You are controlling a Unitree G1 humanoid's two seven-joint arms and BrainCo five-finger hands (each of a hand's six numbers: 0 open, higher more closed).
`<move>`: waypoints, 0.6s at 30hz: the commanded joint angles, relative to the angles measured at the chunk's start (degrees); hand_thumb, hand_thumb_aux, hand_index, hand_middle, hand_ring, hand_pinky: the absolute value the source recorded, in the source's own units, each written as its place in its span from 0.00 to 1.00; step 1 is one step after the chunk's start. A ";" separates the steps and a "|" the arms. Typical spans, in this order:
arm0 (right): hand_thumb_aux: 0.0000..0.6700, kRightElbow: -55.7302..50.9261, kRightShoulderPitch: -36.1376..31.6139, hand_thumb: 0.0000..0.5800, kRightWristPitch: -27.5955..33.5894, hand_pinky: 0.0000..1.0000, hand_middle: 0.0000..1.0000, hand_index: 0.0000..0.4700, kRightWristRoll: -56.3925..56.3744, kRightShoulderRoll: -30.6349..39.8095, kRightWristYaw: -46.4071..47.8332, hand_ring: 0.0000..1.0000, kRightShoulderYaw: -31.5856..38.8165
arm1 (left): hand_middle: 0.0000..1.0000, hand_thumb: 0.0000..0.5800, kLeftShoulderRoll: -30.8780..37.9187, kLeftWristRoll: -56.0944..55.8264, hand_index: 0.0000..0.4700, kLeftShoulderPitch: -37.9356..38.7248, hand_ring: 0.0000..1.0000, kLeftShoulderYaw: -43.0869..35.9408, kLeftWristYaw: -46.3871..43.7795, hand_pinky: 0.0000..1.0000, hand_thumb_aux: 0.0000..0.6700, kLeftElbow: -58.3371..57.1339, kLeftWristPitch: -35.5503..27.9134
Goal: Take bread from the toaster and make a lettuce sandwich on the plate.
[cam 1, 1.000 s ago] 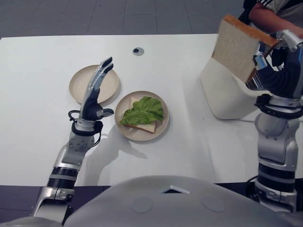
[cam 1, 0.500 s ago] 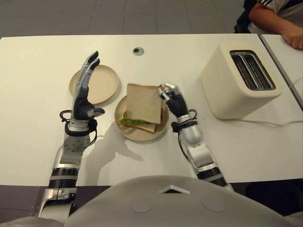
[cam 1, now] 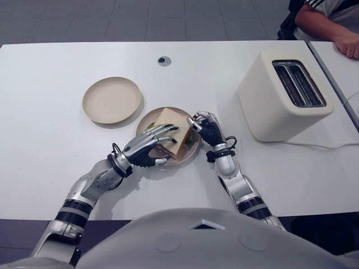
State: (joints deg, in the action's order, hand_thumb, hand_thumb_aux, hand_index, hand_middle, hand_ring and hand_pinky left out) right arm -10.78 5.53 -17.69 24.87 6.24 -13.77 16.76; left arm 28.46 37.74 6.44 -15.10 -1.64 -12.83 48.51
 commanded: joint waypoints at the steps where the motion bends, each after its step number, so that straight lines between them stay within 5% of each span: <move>1: 0.00 6.67 -0.75 0.00 -1.03 0.00 0.00 0.00 0.75 0.40 -2.44 0.00 -3.33 | 0.00 0.81 2.46 4.15 0.57 0.35 0.00 -3.25 -3.02 0.00 0.57 -7.95 -5.44; 4: 0.00 14.94 -0.32 0.00 -2.69 0.00 0.00 0.00 3.99 1.87 -8.40 0.00 -9.68 | 0.00 0.76 1.84 4.35 0.51 -1.45 0.00 -3.48 0.55 0.00 0.51 -8.53 -4.53; 5: 0.00 17.98 0.32 0.00 -3.41 0.00 0.00 0.00 5.28 2.09 -9.02 0.00 -10.37 | 0.00 0.45 0.98 3.84 0.26 -2.12 0.00 -2.69 3.04 0.00 0.26 -7.40 -3.51; 6: 0.00 20.38 1.03 0.00 -4.29 0.00 0.00 0.00 6.48 2.30 -8.66 0.00 -9.68 | 0.00 0.00 -0.34 2.35 0.00 -2.73 0.00 -1.65 5.62 0.00 0.00 -5.75 -1.93; 7: 0.00 21.75 1.82 0.00 -5.24 0.00 0.00 0.00 6.88 2.67 -6.65 0.00 -7.39 | 0.00 0.00 -2.16 -1.24 0.00 -3.04 0.00 -0.59 7.43 0.00 0.00 -3.46 0.09; 8: 0.00 21.95 2.70 0.00 -6.26 0.47 0.47 0.00 5.87 3.10 -3.27 0.47 -3.95 | 0.00 0.00 -4.12 -9.96 0.00 -2.78 0.00 -0.62 7.07 0.00 0.00 0.16 1.57; 9: 0.08 21.36 3.46 0.15 -7.21 1.00 1.00 0.08 3.56 3.94 1.60 1.00 0.14 | 0.00 0.00 -4.62 -22.32 0.00 -1.81 0.00 -2.31 5.18 0.00 0.00 5.74 2.03; 10: 1.00 21.37 4.62 1.00 -8.16 1.00 1.00 1.00 0.23 5.05 6.35 1.00 3.62 | 1.00 0.52 -2.60 -34.94 0.31 -0.31 1.00 -4.44 2.43 1.00 0.31 12.54 1.98; 11: 1.00 21.98 5.88 1.00 -9.04 1.00 1.00 1.00 -4.44 6.73 11.53 1.00 6.56 | 1.00 1.00 1.63 -47.04 1.00 1.91 1.00 -5.74 -0.86 1.00 1.00 19.46 1.95; 13: 1.00 21.75 7.99 1.00 -12.10 1.00 1.00 1.00 -12.26 11.65 22.05 1.00 13.33 | 1.00 1.00 11.15 -59.01 1.00 7.49 1.00 -5.05 -8.75 1.00 1.00 25.34 1.00; 18: 1.00 11.16 9.05 1.00 -19.81 1.00 1.00 1.00 -10.87 17.55 34.47 1.00 23.98 | 1.00 1.00 24.57 -48.92 1.00 16.11 1.00 -3.81 -25.99 1.00 1.00 5.41 -5.25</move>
State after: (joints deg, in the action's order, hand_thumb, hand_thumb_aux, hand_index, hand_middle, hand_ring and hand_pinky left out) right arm 3.64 14.75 -35.89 13.66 21.93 17.28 38.56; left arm 49.27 -15.87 19.88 -17.93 -22.48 -0.14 46.50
